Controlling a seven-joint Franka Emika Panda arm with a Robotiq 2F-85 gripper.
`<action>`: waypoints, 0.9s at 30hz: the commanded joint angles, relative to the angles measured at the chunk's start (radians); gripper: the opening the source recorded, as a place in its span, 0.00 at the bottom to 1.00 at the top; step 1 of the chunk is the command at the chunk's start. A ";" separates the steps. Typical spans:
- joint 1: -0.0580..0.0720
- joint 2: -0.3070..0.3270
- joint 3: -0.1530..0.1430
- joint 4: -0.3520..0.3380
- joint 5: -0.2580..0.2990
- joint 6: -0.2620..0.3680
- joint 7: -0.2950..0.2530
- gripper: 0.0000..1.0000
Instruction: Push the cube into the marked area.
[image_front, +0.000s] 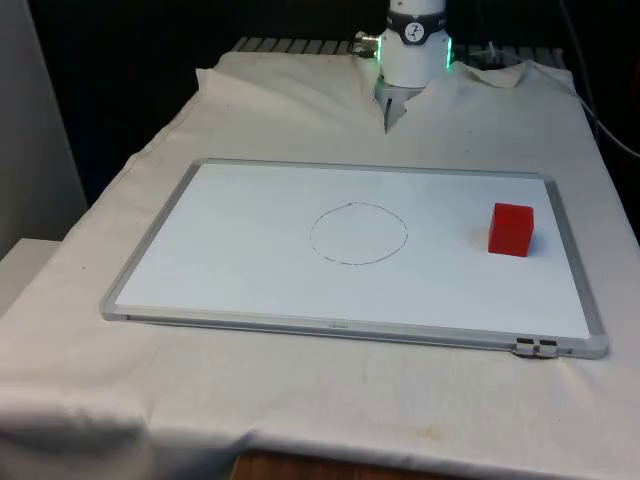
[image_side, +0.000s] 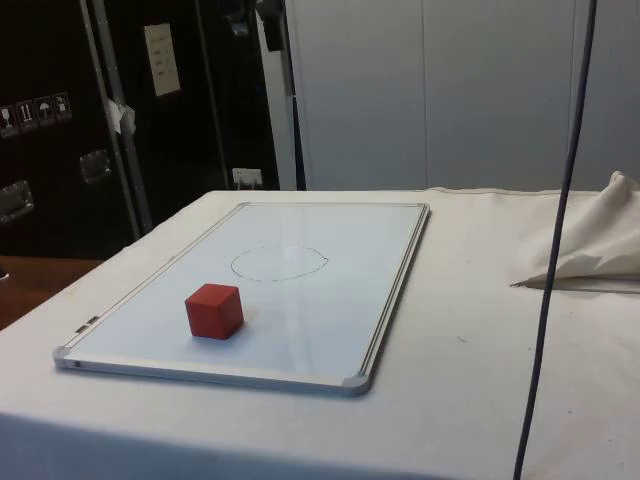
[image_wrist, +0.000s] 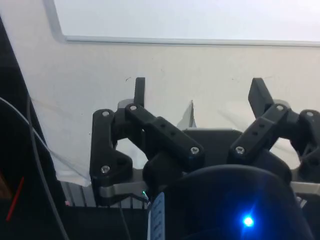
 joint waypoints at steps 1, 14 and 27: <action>0.001 0.001 0.000 0.001 -0.005 0.000 0.003 0.99; 0.001 0.001 0.001 0.001 -0.009 0.001 0.005 0.33; 0.003 0.008 0.036 0.010 0.005 0.022 0.042 0.00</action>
